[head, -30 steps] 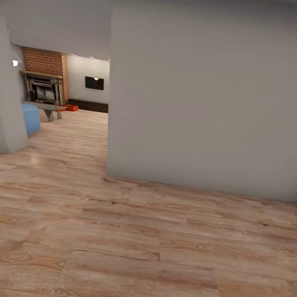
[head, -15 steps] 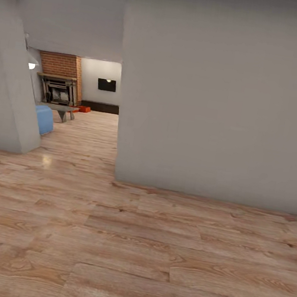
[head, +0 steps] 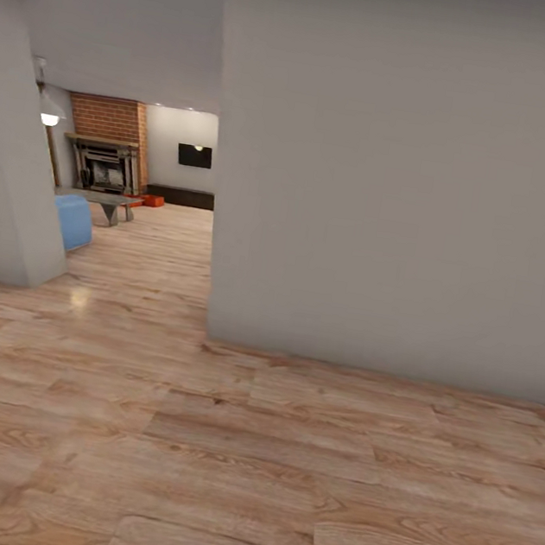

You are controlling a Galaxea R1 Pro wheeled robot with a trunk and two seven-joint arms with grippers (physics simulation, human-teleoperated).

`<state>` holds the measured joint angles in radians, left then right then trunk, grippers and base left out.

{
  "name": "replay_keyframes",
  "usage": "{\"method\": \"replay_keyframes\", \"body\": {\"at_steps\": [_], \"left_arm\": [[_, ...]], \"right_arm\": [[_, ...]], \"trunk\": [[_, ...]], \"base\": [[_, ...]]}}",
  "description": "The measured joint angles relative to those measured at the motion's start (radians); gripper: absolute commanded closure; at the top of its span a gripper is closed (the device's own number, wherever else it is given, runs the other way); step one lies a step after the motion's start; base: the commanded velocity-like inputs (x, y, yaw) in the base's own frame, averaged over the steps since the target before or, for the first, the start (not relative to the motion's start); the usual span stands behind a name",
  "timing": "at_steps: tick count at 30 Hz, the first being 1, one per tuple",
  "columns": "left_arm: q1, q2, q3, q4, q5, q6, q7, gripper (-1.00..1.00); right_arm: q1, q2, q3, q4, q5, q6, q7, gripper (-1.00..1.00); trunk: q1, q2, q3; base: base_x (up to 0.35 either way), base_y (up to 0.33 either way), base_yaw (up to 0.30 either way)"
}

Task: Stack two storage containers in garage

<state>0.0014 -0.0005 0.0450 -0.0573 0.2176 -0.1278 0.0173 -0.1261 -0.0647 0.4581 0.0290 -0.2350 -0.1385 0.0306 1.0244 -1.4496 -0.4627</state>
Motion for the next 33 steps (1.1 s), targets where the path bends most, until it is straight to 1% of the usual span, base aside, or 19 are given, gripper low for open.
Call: {"method": "replay_keyframes", "body": {"at_steps": [9,13,22,33], "left_arm": [[0.000,-0.001,0.000,0.000,0.000,0.000,0.000,-1.00],[0.000,0.002,0.000,0.000,0.000,0.000,0.000,-1.00],[0.000,0.002,-0.001,0.000,0.001,0.002,0.000,-1.00],[0.000,0.002,-0.001,0.000,0.001,0.000,0.000,-1.00]], "right_arm": [[0.000,0.001,-0.003,0.000,0.000,-0.001,0.000,-1.00],[0.000,0.000,-0.012,0.000,-0.009,-0.001,0.000,-1.00],[0.000,0.000,-0.013,0.000,-0.010,0.000,0.000,-1.00],[0.000,0.000,-0.008,0.000,-0.002,0.000,0.001,-1.00]], "trunk": [[0.000,0.000,0.000],[0.000,0.000,0.000],[0.000,0.000,0.000],[0.000,0.000,0.000]], "base": [[0.333,0.000,0.015],[0.333,0.000,0.259],[0.333,0.000,0.296],[0.333,0.000,0.300]]}}
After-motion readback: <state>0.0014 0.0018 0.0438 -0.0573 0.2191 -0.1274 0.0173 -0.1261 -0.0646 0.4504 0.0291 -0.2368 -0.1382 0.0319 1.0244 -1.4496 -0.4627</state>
